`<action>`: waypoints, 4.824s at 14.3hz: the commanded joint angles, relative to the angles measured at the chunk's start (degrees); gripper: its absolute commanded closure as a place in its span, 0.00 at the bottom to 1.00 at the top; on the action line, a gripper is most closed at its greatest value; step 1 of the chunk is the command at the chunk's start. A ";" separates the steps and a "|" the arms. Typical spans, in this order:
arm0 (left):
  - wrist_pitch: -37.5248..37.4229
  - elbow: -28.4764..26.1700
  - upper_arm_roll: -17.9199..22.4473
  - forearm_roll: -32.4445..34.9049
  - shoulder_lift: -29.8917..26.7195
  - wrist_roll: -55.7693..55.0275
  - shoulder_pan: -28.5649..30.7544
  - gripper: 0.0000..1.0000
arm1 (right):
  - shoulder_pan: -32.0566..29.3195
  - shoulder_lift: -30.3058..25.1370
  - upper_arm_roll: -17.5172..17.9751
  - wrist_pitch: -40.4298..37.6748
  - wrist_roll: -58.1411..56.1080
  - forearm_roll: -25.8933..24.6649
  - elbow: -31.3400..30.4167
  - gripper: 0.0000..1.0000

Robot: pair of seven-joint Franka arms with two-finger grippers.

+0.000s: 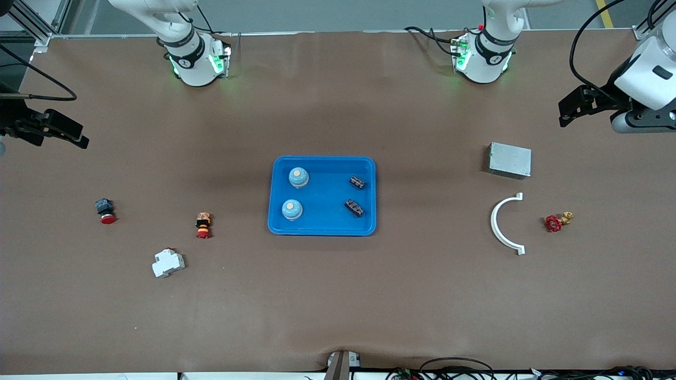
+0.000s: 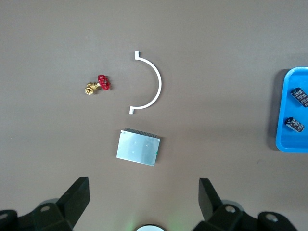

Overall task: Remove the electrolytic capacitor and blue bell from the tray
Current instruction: 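Move the left gripper and the right gripper toward the blue tray, then grasp a black capacitor with the left gripper while the right gripper nears a bell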

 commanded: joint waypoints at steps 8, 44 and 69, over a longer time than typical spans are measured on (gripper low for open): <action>-1.72 3.94 -1.73 1.83 8.27 -1.17 -1.39 0.00 | -0.39 -0.60 0.62 -0.93 0.22 0.21 0.26 0.00; 60.77 -15.93 -1.47 -6.37 39.48 -90.47 -36.63 0.26 | 26.33 10.03 1.68 13.57 30.99 8.80 -2.73 0.00; 37.55 -25.50 0.46 -2.05 18.12 -61.38 -10.97 1.00 | 35.56 18.46 1.59 48.46 29.40 3.29 -30.59 0.00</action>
